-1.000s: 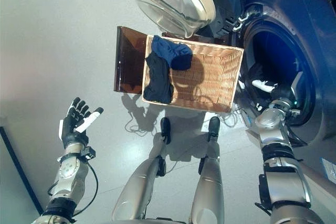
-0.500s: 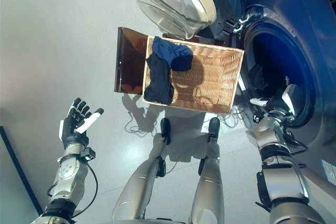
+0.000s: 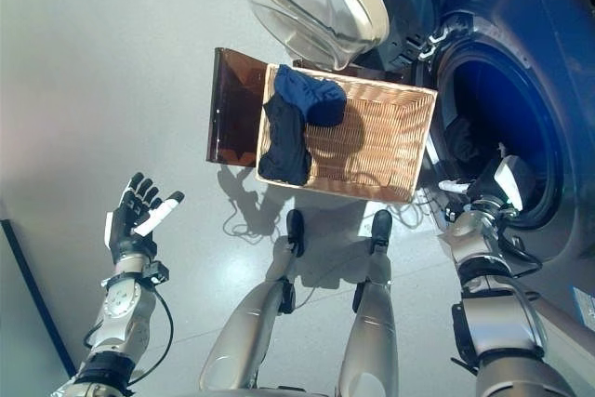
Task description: Pick up the clothes and place them into the washing machine
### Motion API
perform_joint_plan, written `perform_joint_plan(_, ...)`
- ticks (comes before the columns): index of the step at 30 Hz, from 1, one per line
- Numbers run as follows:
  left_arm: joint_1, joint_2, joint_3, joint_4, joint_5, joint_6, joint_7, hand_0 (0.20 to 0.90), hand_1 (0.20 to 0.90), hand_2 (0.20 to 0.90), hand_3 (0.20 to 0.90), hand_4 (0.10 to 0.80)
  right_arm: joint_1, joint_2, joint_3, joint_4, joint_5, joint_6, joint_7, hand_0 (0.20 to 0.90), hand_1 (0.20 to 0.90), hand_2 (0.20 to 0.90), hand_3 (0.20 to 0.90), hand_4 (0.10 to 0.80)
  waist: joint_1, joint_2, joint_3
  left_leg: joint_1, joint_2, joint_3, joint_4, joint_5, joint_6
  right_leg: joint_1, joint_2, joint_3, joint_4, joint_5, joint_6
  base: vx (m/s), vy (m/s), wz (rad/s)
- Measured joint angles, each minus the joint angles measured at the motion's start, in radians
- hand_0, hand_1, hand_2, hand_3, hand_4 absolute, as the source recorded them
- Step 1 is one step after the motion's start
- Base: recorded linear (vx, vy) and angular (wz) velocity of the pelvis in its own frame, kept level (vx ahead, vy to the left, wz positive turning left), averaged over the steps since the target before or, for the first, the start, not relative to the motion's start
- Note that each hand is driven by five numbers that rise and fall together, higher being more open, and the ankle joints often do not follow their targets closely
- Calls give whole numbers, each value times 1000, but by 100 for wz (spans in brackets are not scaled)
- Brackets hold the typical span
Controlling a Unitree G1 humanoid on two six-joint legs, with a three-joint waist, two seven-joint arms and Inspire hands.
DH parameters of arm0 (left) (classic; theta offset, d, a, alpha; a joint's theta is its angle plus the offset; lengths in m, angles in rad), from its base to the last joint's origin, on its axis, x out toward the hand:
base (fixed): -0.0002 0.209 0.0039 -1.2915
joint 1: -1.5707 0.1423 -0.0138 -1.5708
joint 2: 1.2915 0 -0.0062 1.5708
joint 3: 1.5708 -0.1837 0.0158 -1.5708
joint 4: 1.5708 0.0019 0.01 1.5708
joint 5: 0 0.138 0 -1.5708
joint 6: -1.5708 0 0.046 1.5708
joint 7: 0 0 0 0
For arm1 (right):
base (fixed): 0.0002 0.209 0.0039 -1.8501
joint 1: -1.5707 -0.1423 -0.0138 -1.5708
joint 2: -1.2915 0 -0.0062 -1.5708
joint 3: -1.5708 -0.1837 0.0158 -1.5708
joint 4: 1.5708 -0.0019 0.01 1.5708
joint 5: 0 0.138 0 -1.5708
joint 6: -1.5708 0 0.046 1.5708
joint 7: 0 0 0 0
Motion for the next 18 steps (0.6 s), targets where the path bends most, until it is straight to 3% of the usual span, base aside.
perform_joint_plan(9,4,0,-1,-18,20,0,-2,900,900,900,900,800,-25,-35,80,50,-90,6,34,900,900,900,900,800,12,13,-8,-4,-3,-3,-2,0,0,-31,-6,4,57,-33,0,-34,-8,6)
perform_joint_plan(13,20,0,-2,-63,17,0,-5,900,900,900,900,800,-79,-89,105,131,-119,29,47,900,900,900,900,800,36,60,-44,-35,-8,-18,0,2,0,-96,-12,3,142,-79,1,-30,-54,12)
perform_joint_plan(18,39,0,-3,-95,16,0,-26,900,900,900,900,800,-115,-110,119,161,-118,31,64,900,900,900,900,800,59,83,-60,-41,-6,-28,-1,8,-1,-145,-15,2,242,-134,-6,-9,-45,8)
